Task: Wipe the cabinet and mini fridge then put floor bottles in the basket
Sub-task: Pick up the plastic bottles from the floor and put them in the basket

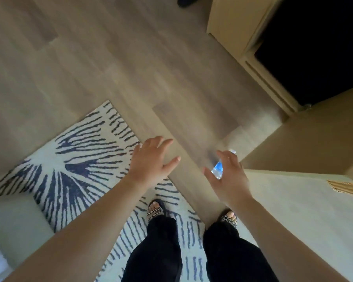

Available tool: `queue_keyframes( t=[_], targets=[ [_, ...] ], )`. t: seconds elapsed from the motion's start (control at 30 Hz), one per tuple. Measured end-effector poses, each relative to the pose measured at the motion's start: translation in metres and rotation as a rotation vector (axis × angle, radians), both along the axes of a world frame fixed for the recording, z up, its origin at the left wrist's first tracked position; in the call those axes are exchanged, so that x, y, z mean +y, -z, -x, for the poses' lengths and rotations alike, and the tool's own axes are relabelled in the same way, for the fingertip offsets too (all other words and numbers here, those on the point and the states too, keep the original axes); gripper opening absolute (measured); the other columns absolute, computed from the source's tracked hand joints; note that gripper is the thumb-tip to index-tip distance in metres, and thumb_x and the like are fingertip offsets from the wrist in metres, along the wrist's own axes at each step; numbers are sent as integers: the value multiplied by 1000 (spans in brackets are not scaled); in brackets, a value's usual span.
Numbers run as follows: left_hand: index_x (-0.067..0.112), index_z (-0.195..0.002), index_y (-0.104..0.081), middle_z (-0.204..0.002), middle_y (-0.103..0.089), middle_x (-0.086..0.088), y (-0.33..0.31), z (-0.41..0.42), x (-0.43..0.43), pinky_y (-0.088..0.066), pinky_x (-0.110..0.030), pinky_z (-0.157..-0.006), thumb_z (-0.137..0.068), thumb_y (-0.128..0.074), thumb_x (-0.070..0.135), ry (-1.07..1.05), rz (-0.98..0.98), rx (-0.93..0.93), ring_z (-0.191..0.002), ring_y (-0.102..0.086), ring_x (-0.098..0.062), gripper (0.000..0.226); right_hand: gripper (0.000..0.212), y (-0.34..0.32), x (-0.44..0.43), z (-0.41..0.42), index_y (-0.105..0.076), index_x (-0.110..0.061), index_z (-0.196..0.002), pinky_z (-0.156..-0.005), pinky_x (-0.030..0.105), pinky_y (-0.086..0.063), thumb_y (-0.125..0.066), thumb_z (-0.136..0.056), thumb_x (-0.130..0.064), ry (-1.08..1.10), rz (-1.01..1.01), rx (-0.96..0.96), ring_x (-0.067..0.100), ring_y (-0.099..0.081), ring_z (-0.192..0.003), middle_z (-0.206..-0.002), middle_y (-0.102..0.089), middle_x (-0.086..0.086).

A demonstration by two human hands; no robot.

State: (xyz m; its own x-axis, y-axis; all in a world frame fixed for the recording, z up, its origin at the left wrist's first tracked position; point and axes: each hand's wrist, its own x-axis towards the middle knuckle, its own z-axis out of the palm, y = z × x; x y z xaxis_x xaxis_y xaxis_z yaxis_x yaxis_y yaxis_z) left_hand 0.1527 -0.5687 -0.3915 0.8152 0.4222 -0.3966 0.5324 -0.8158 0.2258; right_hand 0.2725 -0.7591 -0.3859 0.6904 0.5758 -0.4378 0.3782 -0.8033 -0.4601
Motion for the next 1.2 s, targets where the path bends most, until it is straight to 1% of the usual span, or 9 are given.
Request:
queue_keyframes(
  t=[0.23, 0.33, 0.47, 0.57, 0.73, 0.87, 1.0, 1.1, 1.2],
  targets=[
    [28, -143, -35, -145, -43, 0, 237, -53, 2, -37, -45, -103, -80, -10, 71, 110, 20, 1, -130, -42, -21, 81, 63, 229, -3, -30, -35, -19, -141, -100, 42, -39, -55, -88, -47, 219, 92, -55, 28, -38, -129, -144, -35, 4],
    [30, -143, -36, -144, -44, 2, 337, -74, -4, -37, -45, -104, -87, -22, 69, 165, 32, -13, -129, -43, -20, 70, 65, 322, -13, -44, -33, -19, -142, -99, 42, -38, -54, -88, -49, 273, 145, -82, 28, -36, -130, -146, -31, 4],
    [28, -138, -45, -140, -46, 0, 438, -91, -7, -38, -45, -103, -74, -15, 73, 184, 32, -76, -128, -44, -23, 83, 68, 413, -28, -55, -30, -19, -142, -98, 43, -38, -54, -87, -51, 325, 154, -140, 27, -29, -132, -149, -23, 4],
    [26, -136, -48, -144, -43, -4, 491, -91, -9, -38, -47, -101, -76, -21, 71, 259, -1, -108, -130, -41, -27, 79, 71, 456, -38, -60, -29, -18, -143, -101, 44, -35, -58, -86, -49, 364, 158, -268, 28, -18, -137, -151, -21, 8],
    [24, -139, -47, -150, -37, -12, 520, -70, -14, -38, -53, -99, -81, -32, 62, 345, -33, -89, -135, -37, -33, 71, 71, 478, -49, -46, -28, -18, -145, -106, 47, -31, -64, -85, -33, 363, 73, -302, 30, -9, -142, -154, -17, 6],
    [27, -142, -44, -151, -34, -14, 522, -66, -21, -37, -58, -98, -82, -33, 62, 346, -58, -65, -136, -31, -34, 71, 75, 479, -53, -31, -29, -21, -145, -106, 49, -36, -69, -82, -23, 274, -43, -276, 31, -16, -140, -154, -16, 4],
    [29, -143, -41, -152, -32, -12, 534, -63, -22, -33, -59, -100, -85, -36, 61, 341, -103, -118, -135, -30, -34, 66, 86, 484, -56, -33, -26, -23, -146, -101, 46, -41, -76, -76, -23, 432, -115, -249, 29, -21, -137, -152, -13, 6],
    [30, -144, -37, -153, -29, -11, 536, -61, -23, -33, -58, -101, -87, -34, 61, 345, -127, -122, -138, -30, -34, 65, 91, 487, -50, -36, -19, -23, -148, -86, 36, -44, -76, -76, -29, 569, -151, -217, 29, -31, -130, -147, -18, 7],
    [33, -146, -33, -155, -25, -8, 531, -62, -22, -29, -58, -105, -85, -28, 64, 325, -90, -77, -141, -24, -31, 69, 91, 490, -41, -32, -15, -24, -149, -73, 30, -42, -73, -79, -28, 621, -182, -175, 29, -45, -114, -139, -23, 10]
  ],
)
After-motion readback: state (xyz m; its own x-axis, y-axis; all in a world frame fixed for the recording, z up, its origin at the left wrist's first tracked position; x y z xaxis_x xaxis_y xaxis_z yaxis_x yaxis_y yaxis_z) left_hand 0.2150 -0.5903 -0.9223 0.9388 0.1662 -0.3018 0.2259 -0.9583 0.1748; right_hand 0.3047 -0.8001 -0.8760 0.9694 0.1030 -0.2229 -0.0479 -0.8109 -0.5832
